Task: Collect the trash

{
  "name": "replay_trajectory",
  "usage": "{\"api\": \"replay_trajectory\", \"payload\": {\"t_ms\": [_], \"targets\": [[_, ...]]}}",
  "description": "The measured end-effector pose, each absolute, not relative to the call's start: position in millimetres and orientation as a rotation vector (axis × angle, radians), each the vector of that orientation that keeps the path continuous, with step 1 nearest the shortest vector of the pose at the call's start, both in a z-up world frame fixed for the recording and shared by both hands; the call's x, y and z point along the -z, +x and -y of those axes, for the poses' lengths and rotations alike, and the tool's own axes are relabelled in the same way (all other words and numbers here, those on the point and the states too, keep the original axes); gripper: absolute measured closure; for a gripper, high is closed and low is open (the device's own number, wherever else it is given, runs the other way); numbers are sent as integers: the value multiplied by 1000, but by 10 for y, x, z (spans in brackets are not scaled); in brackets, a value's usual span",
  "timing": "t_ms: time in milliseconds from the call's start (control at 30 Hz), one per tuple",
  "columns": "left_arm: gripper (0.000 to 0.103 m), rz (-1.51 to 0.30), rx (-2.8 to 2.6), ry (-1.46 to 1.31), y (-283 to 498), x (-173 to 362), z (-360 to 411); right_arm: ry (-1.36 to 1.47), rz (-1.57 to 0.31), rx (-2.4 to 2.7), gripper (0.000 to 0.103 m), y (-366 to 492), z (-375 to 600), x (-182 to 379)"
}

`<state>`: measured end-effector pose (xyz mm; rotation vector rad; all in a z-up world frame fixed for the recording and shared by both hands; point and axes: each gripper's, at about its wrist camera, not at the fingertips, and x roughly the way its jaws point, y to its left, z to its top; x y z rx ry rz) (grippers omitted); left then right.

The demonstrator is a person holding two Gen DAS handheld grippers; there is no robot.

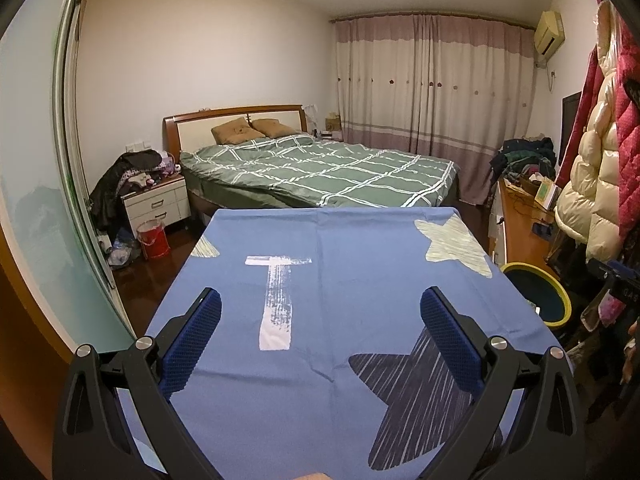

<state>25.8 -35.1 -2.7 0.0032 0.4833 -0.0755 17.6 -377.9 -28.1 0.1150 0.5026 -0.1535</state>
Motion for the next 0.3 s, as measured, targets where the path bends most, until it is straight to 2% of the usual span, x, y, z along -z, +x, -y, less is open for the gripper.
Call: {"api": "replay_trajectory", "payload": {"t_ms": [200,300], "targets": [[5,-584,116,-28,660,165,276,114,-538,103,32,399,3736,309],[5,-633,95,-16,1064,340,222,109,-569,72,27,673,3690,357]]}}
